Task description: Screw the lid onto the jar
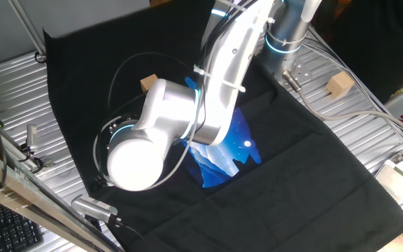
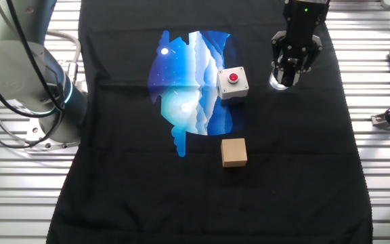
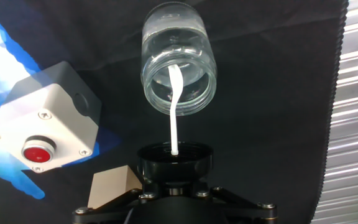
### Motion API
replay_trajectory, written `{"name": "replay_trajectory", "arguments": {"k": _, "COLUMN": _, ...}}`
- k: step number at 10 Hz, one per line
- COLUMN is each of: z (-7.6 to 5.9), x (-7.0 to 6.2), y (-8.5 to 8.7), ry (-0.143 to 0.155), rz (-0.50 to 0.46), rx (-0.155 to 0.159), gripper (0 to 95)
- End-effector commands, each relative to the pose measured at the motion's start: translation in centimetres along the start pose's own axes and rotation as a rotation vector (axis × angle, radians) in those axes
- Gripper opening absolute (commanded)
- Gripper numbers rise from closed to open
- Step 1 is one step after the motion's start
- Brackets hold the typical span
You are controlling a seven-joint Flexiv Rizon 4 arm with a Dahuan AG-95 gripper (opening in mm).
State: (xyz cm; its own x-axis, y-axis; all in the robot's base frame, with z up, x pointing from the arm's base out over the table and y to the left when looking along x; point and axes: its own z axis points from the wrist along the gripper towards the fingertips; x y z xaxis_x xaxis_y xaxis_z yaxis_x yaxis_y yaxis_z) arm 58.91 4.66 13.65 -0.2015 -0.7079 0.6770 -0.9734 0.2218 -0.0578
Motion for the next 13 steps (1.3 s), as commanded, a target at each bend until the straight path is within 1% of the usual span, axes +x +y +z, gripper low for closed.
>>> {"name": "replay_trajectory", "arguments": {"k": 1, "z": 0.0, "x": 0.0, "y": 0.0, "ry": -0.001, "rz": 0.001, "rx": -0.001, "gripper": 0.0}}
{"name": "replay_trajectory", "arguments": {"k": 8, "z": -0.1, "x": -0.8, "y": -0.2, "ry": -0.004, "rz": 0.001, "rx": -0.006, "gripper": 0.0}}
{"name": "replay_trajectory", "arguments": {"k": 13, "z": -0.3, "x": -1.1, "y": -0.3, "ry": 0.000, "rz": 0.003, "rx": -0.010, "gripper": 0.0}}
